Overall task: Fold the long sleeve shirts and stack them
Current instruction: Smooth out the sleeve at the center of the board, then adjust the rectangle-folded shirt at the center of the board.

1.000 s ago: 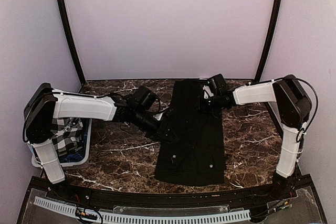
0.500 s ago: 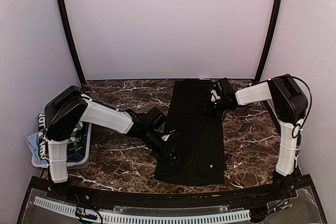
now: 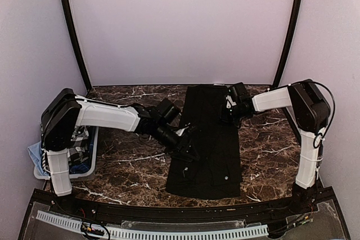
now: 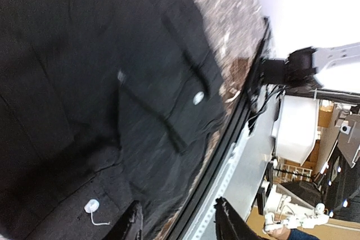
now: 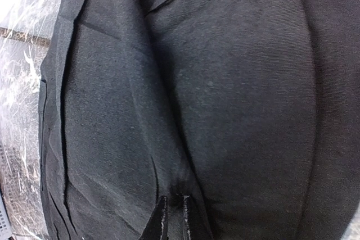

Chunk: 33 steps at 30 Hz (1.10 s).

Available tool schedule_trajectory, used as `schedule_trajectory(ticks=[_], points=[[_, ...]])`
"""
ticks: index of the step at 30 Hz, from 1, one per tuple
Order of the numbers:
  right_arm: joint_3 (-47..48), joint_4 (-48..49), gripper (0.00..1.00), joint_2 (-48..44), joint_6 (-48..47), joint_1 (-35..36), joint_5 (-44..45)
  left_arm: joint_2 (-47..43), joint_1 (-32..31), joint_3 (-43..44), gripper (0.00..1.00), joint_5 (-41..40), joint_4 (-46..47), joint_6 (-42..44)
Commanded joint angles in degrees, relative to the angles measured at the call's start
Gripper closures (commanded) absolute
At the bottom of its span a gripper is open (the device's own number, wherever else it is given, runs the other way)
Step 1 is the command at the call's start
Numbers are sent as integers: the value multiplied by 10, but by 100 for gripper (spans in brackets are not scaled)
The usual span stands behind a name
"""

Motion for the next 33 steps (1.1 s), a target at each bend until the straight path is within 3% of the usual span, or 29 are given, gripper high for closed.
schedule_trajectory(ticks=[1, 8, 17, 23, 33], points=[[0, -19, 91, -35, -10, -3, 19, -63, 37, 33, 57, -28, -13, -3], [-36, -16, 91, -62, -11, -3, 23, -11, 133, 97, 56, -186, -21, 8], [-95, -11, 90, -125, -8, -2, 20, 144, 160, 275, 56, -306, -30, 44], [-153, 0, 84, -196, -10, -2, 19, 220, 160, 354, 56, -328, -29, 47], [-189, -43, 83, -296, -10, -1, 45, 290, 151, 410, 57, -341, -39, 33]])
